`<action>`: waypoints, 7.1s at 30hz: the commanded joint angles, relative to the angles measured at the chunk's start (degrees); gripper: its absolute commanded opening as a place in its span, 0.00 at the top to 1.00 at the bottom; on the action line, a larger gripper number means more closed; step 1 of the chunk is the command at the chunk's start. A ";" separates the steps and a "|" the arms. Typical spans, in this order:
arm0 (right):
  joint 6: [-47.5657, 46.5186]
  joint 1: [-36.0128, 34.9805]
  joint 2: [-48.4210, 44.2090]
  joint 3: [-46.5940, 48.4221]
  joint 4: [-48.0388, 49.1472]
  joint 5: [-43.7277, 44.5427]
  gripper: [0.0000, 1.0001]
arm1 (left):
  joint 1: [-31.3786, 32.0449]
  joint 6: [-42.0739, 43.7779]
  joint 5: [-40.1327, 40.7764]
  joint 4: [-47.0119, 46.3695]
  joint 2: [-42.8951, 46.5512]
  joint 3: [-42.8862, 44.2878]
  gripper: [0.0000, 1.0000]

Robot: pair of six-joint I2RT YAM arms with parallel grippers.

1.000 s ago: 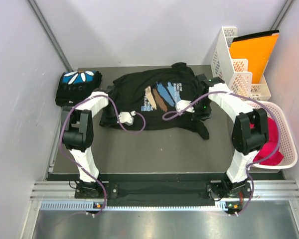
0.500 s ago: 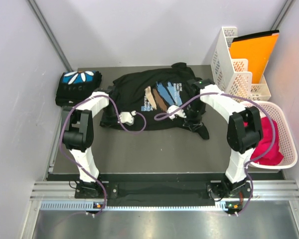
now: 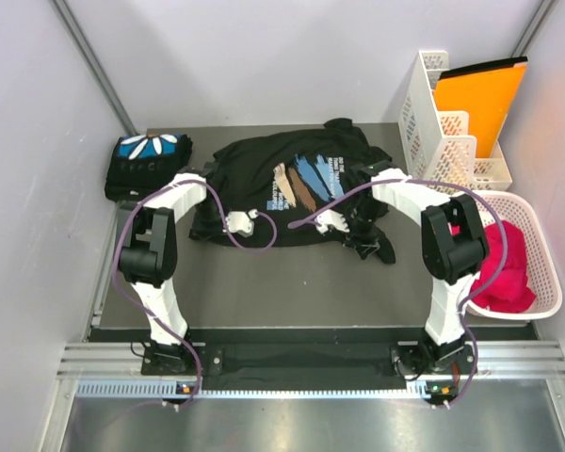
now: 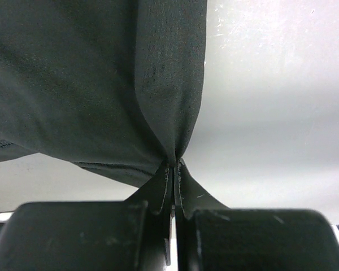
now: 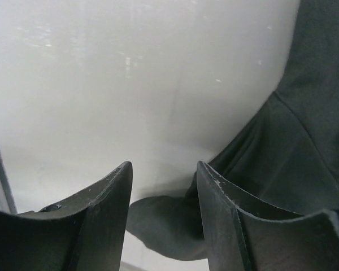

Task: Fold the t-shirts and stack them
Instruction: Flatten the tshirt out

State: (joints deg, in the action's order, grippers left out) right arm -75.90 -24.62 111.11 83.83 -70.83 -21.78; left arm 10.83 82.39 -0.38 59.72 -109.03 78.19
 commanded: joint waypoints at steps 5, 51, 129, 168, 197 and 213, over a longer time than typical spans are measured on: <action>2.16 1.33 -0.10 0.01 5.61 3.67 0.50 | 0.07 1.02 -1.29 0.04 0.66 0.03 1.00; -2.31 1.68 5.34 8.43 -6.28 -1.32 1.00 | -0.20 1.02 -2.43 -1.63 2.07 -0.76 1.00; 14.81 -20.29 1.13 -4.73 28.28 -3.45 0.61 | 2.71 -1.44 -4.36 -1.98 0.49 1.52 1.00; 13.05 -22.92 -3.45 0.63 17.30 -9.95 0.51 | 2.62 -0.74 -3.57 -1.80 1.10 1.61 1.00; 12.10 -22.14 -0.28 2.55 17.10 -3.00 1.00 | 2.53 -1.35 -4.19 -3.65 4.18 1.26 1.00; -6.37 -11.07 8.60 25.93 -12.84 -5.64 1.00 | 2.53 -2.32 -3.92 -4.09 7.08 -0.59 1.00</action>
State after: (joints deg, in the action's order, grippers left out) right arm -79.88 -37.89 118.02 103.59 -76.60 -24.29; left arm 12.86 79.50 -3.62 54.92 -104.38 78.11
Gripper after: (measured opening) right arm 0.010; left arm 0.012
